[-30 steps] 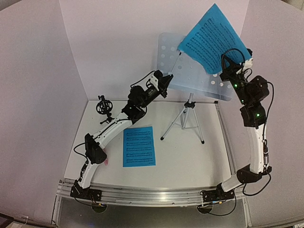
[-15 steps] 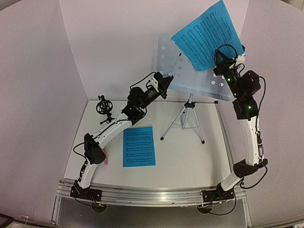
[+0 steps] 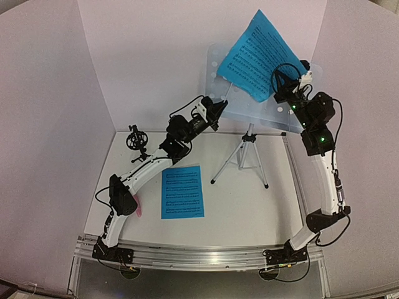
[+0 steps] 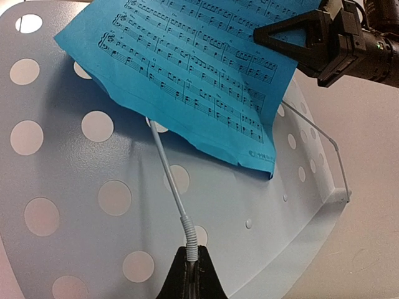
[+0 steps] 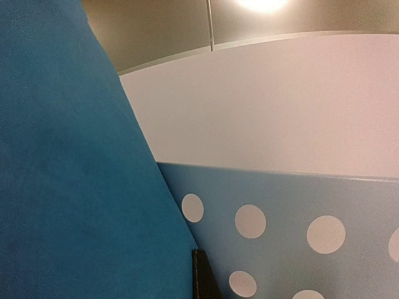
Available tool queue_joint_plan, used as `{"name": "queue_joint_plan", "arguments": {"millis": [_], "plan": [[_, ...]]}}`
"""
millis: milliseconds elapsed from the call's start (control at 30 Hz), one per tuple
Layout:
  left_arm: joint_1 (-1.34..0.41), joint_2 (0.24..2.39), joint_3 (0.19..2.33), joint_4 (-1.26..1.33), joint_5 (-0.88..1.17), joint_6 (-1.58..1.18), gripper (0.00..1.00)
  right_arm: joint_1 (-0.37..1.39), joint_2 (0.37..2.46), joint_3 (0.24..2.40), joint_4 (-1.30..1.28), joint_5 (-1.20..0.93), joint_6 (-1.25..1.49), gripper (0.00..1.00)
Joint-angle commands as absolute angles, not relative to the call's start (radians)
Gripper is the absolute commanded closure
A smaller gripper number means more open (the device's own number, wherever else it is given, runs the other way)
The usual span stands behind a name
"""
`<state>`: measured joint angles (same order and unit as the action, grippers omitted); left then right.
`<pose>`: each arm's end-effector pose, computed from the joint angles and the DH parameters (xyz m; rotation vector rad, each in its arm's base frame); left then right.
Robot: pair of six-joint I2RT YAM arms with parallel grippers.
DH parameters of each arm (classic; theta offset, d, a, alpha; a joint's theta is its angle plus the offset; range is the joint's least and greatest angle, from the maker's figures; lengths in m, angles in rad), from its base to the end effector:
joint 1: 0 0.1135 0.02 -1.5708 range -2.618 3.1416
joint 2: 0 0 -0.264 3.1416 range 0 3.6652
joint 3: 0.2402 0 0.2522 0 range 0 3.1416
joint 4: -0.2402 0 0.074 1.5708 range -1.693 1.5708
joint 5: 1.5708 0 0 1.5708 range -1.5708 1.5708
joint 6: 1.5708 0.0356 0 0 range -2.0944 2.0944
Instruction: Set up the instrument practice props
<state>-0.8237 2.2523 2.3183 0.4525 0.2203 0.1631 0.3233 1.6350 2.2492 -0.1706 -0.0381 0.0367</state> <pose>0.3485 -0.3877 0.4484 0.6879 0.8479 -0.7112 0.2855 0.0971 0.6142 -0.1957 1.1169 0.3423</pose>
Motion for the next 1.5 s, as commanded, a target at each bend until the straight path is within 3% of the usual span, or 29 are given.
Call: {"name": "queue_joint_plan", "arguments": {"millis": [0,267,833,1467], "plan": [[-0.815,2.218,2.313,0.447,0.251,0.206,1.0,0.322,1.632,2.326,-0.014,0.0,0.071,1.0],[-0.813,2.231,2.295,0.526,0.291,0.275,1.0,0.322,1.627,2.283,0.086,0.06,0.073,1.0],[-0.813,2.229,2.246,0.642,0.36,0.362,1.0,0.322,1.689,2.28,0.1,-0.032,0.066,1.0],[-0.813,2.228,2.219,0.71,0.357,0.406,1.0,0.322,1.691,2.246,-0.015,-0.127,-0.116,1.0]]}}
